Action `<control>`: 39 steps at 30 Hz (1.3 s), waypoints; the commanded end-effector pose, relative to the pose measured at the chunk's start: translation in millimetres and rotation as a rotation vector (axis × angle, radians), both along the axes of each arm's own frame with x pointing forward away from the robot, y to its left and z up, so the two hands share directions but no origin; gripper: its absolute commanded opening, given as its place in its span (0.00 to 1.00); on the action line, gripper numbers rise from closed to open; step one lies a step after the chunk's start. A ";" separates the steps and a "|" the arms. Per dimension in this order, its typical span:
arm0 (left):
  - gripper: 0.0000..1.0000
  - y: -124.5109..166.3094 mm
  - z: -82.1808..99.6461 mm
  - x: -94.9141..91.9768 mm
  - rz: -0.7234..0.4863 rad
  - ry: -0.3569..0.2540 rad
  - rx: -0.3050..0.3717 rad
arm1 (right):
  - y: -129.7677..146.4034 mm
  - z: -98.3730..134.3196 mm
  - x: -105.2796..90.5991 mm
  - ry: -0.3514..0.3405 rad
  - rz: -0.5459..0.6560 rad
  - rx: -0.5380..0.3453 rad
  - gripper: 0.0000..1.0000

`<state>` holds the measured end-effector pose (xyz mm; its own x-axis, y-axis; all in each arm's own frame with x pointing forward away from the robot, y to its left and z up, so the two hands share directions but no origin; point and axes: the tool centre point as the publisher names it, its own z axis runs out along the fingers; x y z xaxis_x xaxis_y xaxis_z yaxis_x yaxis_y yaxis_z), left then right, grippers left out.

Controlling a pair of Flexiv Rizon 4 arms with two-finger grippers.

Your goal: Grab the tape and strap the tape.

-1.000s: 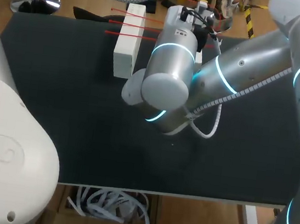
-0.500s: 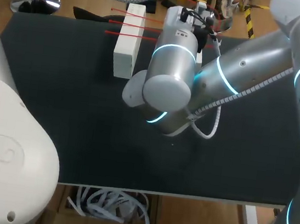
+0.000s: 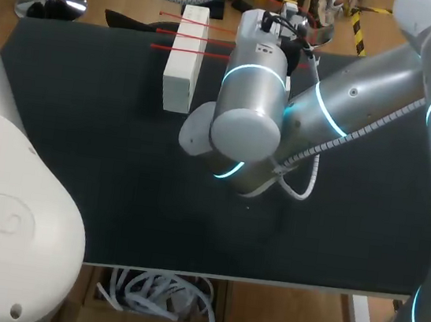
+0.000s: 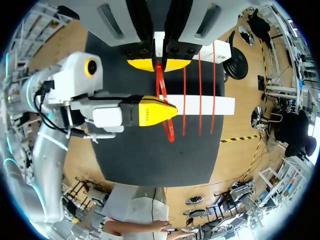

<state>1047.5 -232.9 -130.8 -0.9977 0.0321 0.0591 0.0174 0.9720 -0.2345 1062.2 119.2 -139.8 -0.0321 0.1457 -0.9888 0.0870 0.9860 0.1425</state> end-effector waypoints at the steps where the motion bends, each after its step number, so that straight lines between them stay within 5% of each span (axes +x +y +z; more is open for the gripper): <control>1: 0.00 -0.7 1.1 -0.1 0.001 0.001 0.003 | -1.2 2.8 -4.6 0.013 0.013 0.000 0.00; 39: 0.00 -0.7 1.1 -0.1 0.001 0.001 0.003 | 10.5 9.3 -10.9 0.009 0.059 0.023 0.00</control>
<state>1047.5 -233.0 -130.8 -0.9977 0.0322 0.0592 0.0174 0.9719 -0.2346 1051.4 130.4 -134.9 -0.0405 0.1670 -0.9851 0.0316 0.9857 0.1658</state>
